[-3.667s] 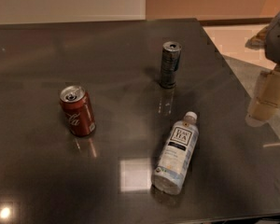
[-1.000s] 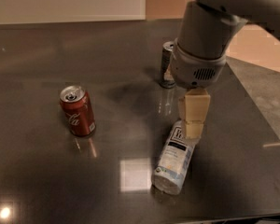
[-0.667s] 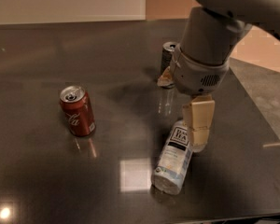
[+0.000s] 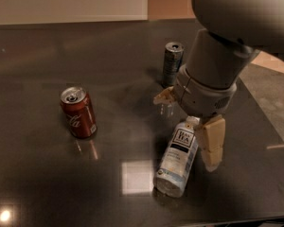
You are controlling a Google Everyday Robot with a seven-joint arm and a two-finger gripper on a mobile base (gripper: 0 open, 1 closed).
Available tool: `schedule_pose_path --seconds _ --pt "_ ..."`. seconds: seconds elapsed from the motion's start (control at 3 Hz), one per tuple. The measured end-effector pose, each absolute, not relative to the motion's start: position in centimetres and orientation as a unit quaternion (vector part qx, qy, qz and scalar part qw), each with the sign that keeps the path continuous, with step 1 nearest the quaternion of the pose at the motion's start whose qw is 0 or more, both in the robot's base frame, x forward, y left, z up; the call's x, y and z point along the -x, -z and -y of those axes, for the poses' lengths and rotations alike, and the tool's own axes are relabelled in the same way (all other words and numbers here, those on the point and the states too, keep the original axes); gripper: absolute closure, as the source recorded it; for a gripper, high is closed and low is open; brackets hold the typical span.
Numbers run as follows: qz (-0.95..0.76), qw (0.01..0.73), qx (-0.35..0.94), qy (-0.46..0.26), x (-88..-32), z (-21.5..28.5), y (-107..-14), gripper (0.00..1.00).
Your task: Pick blue plastic bottle
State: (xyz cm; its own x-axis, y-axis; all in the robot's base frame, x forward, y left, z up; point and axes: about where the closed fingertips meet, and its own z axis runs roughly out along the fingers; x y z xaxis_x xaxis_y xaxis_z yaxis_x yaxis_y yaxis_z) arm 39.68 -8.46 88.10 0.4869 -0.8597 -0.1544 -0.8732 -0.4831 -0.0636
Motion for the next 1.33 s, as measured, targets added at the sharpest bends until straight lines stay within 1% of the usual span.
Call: schedule_pose_path --seconds 0.33,0.67,1.33 --pt "-0.480 0.054 0.874 -0.053 -38.4 8.8 -86.4 0.00" --pt "-0.467 0.040 0.882 -0.054 -37.6 9.2 -84.8 0.18" --pt "-0.469 0.024 0.882 -0.051 -37.5 9.6 -84.3 0.64"
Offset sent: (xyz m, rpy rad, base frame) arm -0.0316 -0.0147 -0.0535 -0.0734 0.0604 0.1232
